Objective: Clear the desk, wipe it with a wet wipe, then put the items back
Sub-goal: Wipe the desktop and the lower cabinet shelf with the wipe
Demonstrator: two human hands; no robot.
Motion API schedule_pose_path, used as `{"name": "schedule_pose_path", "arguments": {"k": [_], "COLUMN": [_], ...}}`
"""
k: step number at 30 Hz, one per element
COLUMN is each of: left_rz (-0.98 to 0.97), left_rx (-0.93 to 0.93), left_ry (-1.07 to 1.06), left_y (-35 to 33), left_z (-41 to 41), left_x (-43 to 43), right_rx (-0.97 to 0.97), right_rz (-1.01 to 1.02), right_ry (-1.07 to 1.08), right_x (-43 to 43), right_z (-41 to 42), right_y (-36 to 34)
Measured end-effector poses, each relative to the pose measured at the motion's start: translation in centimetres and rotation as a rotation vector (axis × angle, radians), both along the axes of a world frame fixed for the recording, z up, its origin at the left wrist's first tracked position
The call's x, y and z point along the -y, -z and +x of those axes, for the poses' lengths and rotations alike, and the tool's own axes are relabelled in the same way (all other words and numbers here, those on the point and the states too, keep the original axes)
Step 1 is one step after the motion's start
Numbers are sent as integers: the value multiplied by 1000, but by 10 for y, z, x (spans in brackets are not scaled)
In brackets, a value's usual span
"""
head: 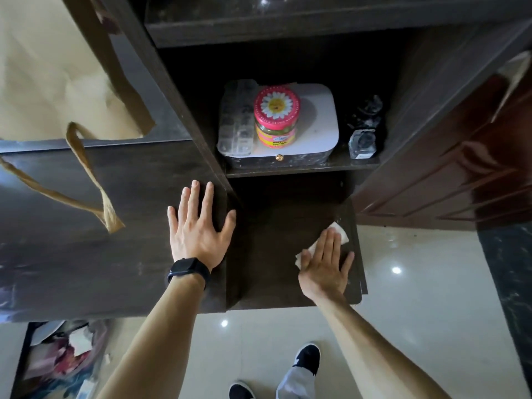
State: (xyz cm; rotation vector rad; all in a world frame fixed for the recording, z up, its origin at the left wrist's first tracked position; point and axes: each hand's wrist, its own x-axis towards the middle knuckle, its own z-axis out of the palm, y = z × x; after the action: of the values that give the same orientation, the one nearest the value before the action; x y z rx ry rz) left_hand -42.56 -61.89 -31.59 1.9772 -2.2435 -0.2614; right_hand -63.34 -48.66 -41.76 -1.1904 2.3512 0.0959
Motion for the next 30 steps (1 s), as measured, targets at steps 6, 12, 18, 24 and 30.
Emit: {"name": "schedule_pose_path", "arguments": {"k": [6,12,18,24,30], "left_rz": [-9,-38,-20,-25,7], "left_rx": [4,-16,-40,-48,-47], "left_ry": [-18,-24,-27,-25,-11], "left_y": [0,6,4,3,1], "left_z": [-3,-1,-1,-1,1], "left_x": [-2,1,2,3,2], "right_rx": [-11,-41,-69,-51,-52], "right_rz": [-47,-89,-53,-63,-111], "right_ry": [-183,-7,126,171,251], "right_x": [19,73,-4,40,-15], "right_z": [-4,-21,-12,-22,21], "right_y": [2,16,10,17,16]}}
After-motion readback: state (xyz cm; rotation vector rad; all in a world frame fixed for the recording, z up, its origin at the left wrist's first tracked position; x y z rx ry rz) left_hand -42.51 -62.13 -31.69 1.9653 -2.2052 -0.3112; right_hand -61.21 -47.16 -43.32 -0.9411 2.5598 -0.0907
